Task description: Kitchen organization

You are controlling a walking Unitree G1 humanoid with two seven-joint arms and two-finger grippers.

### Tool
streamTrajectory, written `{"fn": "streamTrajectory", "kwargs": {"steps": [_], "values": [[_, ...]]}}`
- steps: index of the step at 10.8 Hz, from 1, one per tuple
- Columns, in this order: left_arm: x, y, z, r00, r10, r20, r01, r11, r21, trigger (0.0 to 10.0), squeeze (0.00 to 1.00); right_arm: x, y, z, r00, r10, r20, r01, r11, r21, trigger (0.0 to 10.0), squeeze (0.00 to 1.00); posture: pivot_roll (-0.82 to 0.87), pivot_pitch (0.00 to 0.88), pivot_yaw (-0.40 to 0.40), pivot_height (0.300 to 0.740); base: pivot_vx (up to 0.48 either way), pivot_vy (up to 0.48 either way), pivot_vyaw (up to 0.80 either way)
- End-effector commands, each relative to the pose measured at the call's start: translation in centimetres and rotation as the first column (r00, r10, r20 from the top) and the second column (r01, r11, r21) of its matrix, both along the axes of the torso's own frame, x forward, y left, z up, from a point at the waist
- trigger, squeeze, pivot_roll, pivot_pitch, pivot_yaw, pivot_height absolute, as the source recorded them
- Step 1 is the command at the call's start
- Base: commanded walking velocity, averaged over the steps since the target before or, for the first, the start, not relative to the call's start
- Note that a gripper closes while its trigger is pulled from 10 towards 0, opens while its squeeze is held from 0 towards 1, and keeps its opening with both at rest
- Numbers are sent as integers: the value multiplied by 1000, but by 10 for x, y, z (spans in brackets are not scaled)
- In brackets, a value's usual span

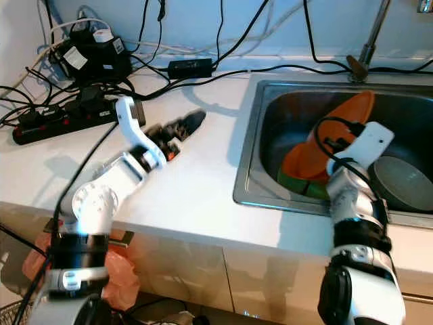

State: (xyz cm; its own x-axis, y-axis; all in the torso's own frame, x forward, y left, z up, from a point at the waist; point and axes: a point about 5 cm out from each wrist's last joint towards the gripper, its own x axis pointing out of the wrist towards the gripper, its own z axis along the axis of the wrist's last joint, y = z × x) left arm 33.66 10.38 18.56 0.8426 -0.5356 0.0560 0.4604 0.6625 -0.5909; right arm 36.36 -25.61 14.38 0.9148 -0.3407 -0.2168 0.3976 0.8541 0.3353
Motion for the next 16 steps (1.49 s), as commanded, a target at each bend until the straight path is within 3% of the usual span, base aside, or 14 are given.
{"fn": "streamTrajectory", "kwargs": {"steps": [1,2,3,4,5,10,12,16], "values": [[-1,1,-7,1000,17,-20,-16,999,37,10000,1000,2,5,-3,1000,17,-16,-17,1000,-16,1020,0,147,32,136,740,0,0,0],[-1,1,-8,1000,17,-22,-16,999,45,10000,1000,2,5,-4,1000,16,-21,-17,1000,-13,3608,0,148,32,136,740,0,0,0],[-2,0,-9,1000,17,-21,-16,998,55,10000,1000,3,6,-5,1000,18,-24,-18,1000,-14,4667,43,148,32,136,740,0,0,0],[-2,-4,-15,999,31,-21,-28,995,99,10000,878,3,5,-9,999,8,-46,-10,1000,-28,10000,1000,136,31,137,740,0,0,0],[-2,-6,-17,999,33,-25,-30,993,113,10000,0,3,3,-8,999,3,-48,-4,999,-34,10000,1000,132,32,138,740,0,0,0],[-2,-3,-19,998,53,-15,-50,987,155,10000,0,-2,-16,-7,991,-106,-83,93,986,-139,10000,1000,131,23,138,740,0,0,0],[-2,0,-20,994,101,30,-105,971,216,10000,0,0,-7,4,999,-29,-32,20,972,-233,10000,1000,125,24,134,740,0,0,0],[1,9,-21,971,222,94,-238,942,238,10000,0,-2,19,15,992,117,40,-97,935,-342,10000,1000,96,32,126,740,0,0,0]]}}
